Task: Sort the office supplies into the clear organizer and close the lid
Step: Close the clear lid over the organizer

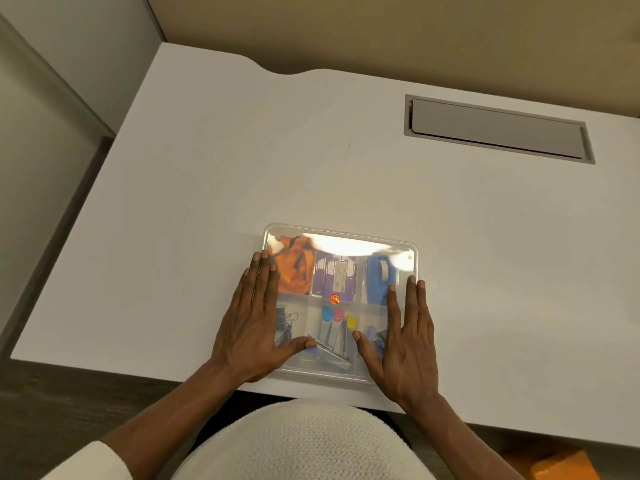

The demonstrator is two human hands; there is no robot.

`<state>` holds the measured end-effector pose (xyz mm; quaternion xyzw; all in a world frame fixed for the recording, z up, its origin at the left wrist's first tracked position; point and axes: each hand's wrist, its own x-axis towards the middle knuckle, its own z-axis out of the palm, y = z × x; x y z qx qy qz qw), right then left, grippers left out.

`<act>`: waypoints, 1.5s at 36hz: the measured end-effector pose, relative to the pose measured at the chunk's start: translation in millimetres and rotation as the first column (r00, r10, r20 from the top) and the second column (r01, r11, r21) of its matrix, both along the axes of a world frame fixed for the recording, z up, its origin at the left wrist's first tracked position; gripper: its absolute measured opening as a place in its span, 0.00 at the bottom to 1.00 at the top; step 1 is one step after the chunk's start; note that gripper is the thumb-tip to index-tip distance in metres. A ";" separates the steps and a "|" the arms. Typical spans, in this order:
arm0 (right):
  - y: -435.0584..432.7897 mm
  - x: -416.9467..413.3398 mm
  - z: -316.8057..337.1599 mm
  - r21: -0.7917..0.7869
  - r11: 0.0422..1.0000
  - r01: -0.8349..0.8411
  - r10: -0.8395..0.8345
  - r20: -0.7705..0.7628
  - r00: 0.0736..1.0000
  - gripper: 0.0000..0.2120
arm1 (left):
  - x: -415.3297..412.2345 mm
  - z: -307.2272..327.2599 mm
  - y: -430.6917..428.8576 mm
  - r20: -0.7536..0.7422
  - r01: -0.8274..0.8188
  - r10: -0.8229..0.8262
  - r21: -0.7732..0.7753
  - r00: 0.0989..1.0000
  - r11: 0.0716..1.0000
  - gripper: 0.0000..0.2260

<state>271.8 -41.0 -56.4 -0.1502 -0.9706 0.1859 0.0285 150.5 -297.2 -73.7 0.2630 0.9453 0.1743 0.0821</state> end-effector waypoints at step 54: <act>26.6 -60.8 8.5 0.095 0.993 -0.065 0.052 0.127 0.991 0.56 | -58.0 9.0 21.9 -0.078 0.136 -0.145 -0.107 0.986 0.985 0.57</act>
